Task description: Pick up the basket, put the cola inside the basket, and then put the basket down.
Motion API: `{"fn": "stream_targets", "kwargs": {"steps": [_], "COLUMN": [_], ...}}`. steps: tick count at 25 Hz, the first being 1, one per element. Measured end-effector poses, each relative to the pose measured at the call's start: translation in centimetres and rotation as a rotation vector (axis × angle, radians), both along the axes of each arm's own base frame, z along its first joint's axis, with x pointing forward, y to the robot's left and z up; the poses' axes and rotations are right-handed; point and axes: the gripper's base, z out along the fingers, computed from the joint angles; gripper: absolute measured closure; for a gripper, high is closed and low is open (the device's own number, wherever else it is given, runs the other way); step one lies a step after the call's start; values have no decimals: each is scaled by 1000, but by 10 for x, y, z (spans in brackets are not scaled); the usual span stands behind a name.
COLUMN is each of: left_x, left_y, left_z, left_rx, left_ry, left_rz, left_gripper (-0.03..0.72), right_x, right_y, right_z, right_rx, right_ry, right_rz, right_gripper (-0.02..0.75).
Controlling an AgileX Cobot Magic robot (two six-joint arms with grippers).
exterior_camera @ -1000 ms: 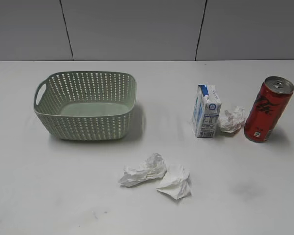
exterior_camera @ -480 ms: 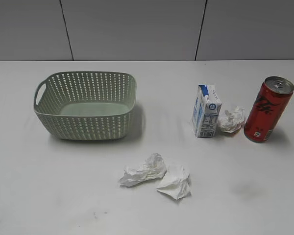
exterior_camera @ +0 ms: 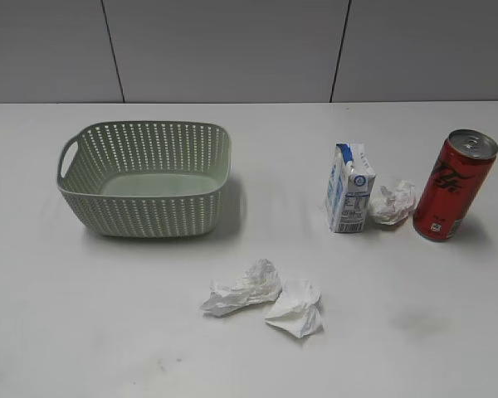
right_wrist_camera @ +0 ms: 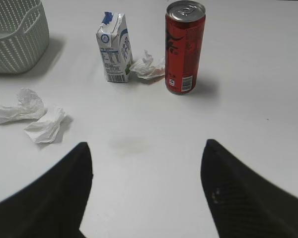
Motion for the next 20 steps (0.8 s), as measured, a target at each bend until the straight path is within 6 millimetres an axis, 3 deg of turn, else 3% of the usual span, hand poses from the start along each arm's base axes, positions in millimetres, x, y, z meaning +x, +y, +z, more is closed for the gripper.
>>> {"fn": "stream_targets", "kwargs": {"steps": [8,14,20], "left_x": [84,154,221], "left_y": [-8,-19,-53], "left_z": [21,24,12], "left_rx": [-20,-79,-39], "left_ry": [193,415,531], "left_rz": [-42,-87,-186], "left_gripper": [78,97,106], "right_x": [0,0,0], "right_y": [0,0,0], "right_z": [0,0,0], "right_rx": [-1,0,0], "right_ry": [0,0,0], "right_rz": [0,0,0], "right_gripper": [206,206,206]}}
